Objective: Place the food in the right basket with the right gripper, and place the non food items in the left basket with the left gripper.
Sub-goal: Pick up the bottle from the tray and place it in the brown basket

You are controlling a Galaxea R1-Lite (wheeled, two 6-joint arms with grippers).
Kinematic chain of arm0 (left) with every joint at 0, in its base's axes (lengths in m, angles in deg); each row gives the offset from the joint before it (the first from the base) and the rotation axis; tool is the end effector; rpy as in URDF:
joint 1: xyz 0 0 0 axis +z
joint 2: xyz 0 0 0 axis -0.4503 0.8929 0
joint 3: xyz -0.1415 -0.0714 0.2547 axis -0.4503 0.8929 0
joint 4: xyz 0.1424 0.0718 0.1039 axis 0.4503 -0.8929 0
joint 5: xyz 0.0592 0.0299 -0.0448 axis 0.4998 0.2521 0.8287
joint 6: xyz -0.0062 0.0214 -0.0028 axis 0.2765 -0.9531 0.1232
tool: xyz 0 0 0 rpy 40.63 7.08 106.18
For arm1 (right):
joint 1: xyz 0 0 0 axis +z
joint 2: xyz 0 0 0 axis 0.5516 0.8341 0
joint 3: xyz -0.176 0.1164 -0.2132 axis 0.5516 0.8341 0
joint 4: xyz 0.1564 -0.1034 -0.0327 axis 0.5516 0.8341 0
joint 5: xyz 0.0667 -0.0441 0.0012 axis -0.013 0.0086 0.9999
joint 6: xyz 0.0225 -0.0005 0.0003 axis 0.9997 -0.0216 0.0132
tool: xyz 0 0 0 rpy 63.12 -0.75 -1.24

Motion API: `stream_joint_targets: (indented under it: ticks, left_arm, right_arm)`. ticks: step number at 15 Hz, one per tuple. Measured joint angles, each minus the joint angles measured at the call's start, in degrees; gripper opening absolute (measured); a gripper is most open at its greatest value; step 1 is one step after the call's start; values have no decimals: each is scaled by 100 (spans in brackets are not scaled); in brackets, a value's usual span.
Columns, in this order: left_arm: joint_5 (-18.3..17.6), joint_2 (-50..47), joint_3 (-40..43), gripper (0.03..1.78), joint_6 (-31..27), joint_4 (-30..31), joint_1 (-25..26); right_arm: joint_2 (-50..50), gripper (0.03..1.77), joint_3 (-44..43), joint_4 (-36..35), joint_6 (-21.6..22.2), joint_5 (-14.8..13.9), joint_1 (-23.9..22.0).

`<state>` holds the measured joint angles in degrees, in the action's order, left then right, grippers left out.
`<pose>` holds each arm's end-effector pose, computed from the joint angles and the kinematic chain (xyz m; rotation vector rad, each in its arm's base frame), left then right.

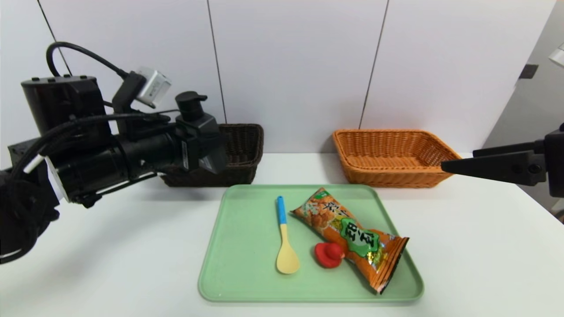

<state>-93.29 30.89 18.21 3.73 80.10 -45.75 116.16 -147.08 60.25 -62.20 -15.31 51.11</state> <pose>0.2620 -0.0967 0.2420 0.0608 0.0352 -0.6120 0.1586 0.0573 0.3033 0.0200 0.5109 0.5843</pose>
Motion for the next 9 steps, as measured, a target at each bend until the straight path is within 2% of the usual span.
stream_joint_targets:
  ticks: [3,6,9]
  left_arm:
    - [11,378,-824,112,2,-601,697]
    - [13,981,-1432,112,5,-638,1273]
    - [11,1475,-1824,112,2,-675,1559]
  right_arm:
    - [0,171,26,-2,0,-4,0]
    - [0,171,44,-13,-4,-6,0]
    - [11,171,28,-41,-46,-6,2]
